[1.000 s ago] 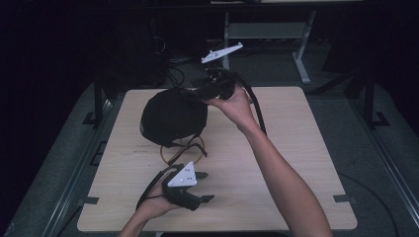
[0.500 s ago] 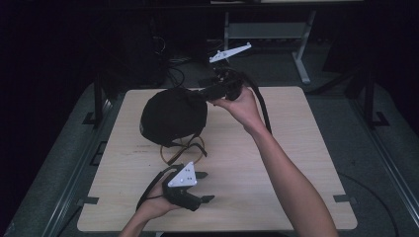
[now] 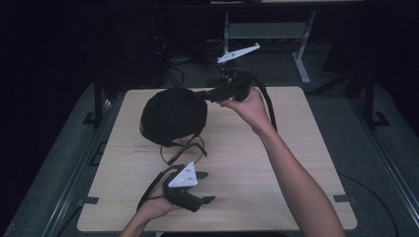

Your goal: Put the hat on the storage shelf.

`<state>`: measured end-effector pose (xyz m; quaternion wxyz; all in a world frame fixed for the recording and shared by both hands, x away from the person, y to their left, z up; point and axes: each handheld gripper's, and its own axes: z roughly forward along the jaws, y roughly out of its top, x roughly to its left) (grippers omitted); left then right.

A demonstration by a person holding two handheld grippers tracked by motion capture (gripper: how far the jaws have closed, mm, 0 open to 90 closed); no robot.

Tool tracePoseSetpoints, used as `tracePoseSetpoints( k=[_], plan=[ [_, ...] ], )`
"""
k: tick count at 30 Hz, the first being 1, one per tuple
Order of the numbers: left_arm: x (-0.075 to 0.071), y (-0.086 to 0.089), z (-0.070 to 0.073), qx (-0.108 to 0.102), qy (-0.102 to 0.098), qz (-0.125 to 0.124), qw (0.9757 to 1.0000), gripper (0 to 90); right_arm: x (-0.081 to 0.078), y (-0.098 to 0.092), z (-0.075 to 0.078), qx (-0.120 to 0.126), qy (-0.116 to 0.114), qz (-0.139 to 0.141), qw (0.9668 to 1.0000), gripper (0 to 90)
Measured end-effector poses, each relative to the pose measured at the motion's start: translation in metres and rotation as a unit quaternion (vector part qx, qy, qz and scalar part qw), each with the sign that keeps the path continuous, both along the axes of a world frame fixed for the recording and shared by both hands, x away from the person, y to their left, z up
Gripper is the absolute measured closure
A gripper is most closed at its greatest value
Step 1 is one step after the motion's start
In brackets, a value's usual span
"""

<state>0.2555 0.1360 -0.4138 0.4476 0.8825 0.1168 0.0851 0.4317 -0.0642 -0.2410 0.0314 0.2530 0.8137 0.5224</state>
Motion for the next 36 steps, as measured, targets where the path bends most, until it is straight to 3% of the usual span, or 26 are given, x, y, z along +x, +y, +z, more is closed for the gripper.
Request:
tracePoseSetpoints(
  k=[36],
  plan=[
    [-0.002, -0.008, -0.004, 0.011, 0.009, -0.011, 0.9998, 25.3, -0.016, -0.073, -0.013, -0.002, 0.005, -0.046, 0.9989, 18.5]
  ],
)
